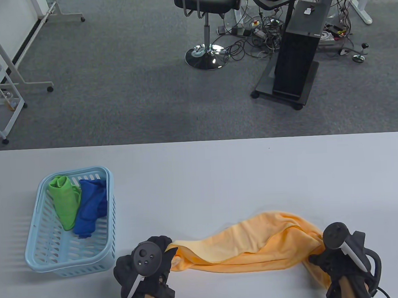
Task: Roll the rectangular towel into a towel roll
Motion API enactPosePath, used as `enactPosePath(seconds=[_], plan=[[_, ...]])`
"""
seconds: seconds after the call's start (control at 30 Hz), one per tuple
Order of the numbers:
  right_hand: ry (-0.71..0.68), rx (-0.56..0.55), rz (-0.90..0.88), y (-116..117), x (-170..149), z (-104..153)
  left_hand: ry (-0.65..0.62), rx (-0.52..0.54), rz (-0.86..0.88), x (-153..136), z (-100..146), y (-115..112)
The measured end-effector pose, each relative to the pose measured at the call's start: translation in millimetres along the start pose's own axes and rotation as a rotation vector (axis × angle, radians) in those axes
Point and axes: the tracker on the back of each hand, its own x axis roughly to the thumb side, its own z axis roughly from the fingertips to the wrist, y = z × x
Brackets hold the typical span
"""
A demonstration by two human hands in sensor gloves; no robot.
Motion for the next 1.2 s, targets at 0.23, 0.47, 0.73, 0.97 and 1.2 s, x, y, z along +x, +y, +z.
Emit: enactPosePath(seconds=[0.23, 0.47, 0.73, 0.97, 1.2], plan=[[-0.058, -0.22, 0.037, -12.1, 15.3, 6.5, 0.003, -0.001, 0.004, -0.9, -0.1, 0.1], [-0.365, 0.19, -0.389, -21.8, 34.3, 30.1, 0.0, -0.005, -0.003, -0.6, -1.8, -1.8], [-0.16, -0.167, -0.29, -26.3, 15.7, 20.7, 0.002, 0.002, 0.005, -1.7, -0.4, 0.2], [-0.01, 0.037, 0.207, 2.1, 19.7, 8.6, -0.002, -0.012, -0.006, -0.5, -1.1, -2.1], [0.027, -0.001, 0.307, 14.5, 31.4, 3.4, 0.005, -0.007, 0.008, -3.2, -0.7, -0.3]])
